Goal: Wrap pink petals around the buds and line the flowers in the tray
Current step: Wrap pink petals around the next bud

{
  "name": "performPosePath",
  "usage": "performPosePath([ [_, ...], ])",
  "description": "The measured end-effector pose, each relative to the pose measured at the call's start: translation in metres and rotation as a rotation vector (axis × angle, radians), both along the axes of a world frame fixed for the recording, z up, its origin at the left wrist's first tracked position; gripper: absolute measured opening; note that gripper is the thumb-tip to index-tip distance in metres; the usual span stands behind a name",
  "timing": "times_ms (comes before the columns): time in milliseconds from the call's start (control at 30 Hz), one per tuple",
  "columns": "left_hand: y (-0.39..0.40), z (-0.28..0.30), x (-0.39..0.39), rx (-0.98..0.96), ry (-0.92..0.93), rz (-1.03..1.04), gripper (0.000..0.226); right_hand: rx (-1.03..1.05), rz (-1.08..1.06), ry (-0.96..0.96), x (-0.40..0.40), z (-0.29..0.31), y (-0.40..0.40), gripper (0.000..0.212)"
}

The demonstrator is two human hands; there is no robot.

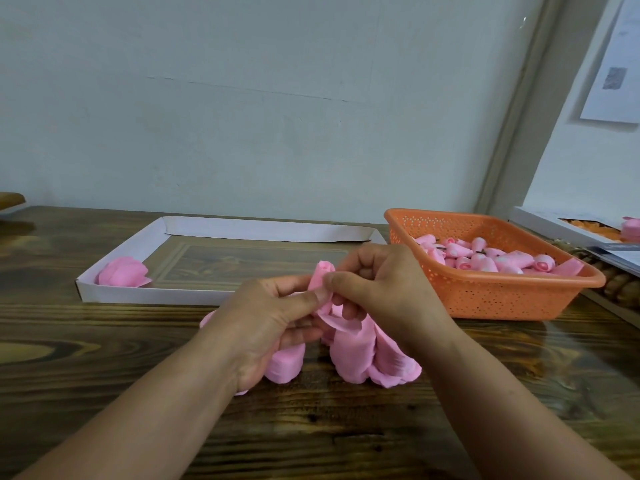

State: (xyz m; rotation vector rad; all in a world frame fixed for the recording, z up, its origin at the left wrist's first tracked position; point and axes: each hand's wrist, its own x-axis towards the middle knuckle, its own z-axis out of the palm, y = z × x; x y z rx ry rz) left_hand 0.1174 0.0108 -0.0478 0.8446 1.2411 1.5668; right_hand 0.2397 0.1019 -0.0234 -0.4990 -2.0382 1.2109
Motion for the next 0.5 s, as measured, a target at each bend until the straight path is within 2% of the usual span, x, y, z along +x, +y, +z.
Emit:
performPosePath([
  [233,0.0006,-0.0003,-0.0026,-0.029,0.048,-0.024,0.034,-0.035,-0.006,-0.013,-0.0005,-0.001,0.0021,0.019],
  [367,-0.0002,0.0014,-0.0024,-0.057,0.086,-0.044,0.024,-0.079,-0.003,0.007,-0.0018,-0.0023,0.0042,0.023],
  [500,0.0014,0.0013,-0.0033,-0.047,0.139,-0.033,0.026,-0.077,-0.024,0.015,-0.003,-0.0034,0.0045,0.024],
])
